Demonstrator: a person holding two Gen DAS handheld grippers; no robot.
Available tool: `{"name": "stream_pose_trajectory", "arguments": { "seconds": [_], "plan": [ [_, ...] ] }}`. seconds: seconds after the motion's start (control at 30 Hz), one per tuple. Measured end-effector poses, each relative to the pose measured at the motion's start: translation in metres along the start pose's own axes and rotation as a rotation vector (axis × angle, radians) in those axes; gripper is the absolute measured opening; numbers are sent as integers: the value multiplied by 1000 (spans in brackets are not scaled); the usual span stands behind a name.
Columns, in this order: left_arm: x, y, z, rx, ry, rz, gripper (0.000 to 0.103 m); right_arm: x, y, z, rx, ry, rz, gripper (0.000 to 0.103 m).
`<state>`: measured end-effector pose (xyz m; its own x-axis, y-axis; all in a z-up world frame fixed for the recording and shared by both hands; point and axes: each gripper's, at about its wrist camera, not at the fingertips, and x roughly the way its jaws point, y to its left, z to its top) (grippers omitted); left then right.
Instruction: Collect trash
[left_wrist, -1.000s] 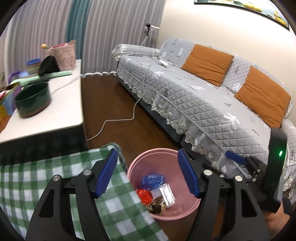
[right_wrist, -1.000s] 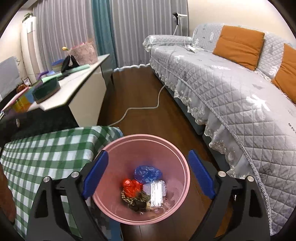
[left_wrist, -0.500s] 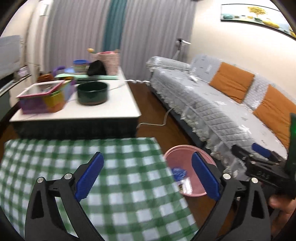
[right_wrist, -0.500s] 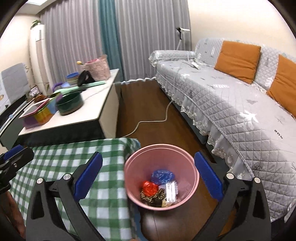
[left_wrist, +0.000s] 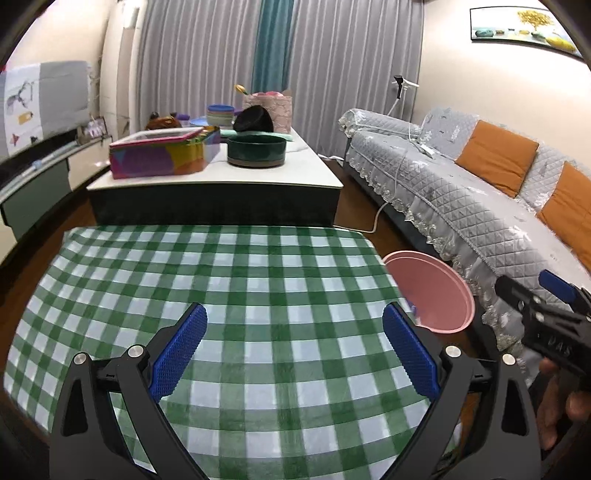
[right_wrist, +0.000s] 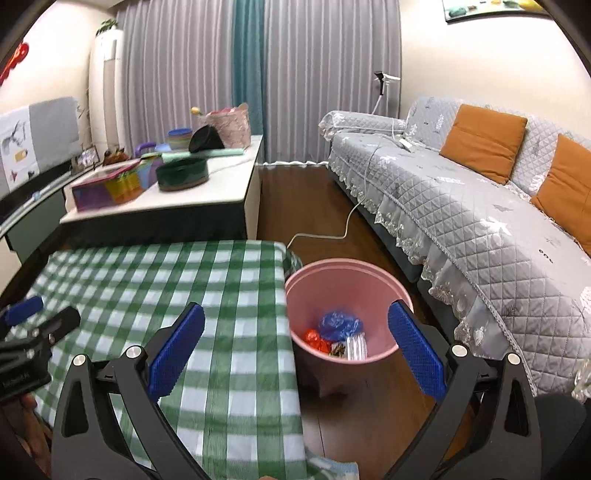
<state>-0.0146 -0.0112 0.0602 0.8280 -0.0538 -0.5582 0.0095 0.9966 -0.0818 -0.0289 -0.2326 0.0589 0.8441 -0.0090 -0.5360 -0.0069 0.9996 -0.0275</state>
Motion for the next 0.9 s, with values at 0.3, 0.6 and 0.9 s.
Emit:
{"name": "stream_pose_trajectory", "arguments": {
  "seconds": [0.3,0.6,0.9],
  "plan": [
    [-9,10,-18,-20,27,48,95,-4,14,-35,-22,46,23,98],
    [-9,9,-33,-26,59,56,95,-2,20,-34,-25,26,34,98],
    [6,5,-39,-19,96,48,95,1,22,-33,-37,21,21,98]
  ]
}}
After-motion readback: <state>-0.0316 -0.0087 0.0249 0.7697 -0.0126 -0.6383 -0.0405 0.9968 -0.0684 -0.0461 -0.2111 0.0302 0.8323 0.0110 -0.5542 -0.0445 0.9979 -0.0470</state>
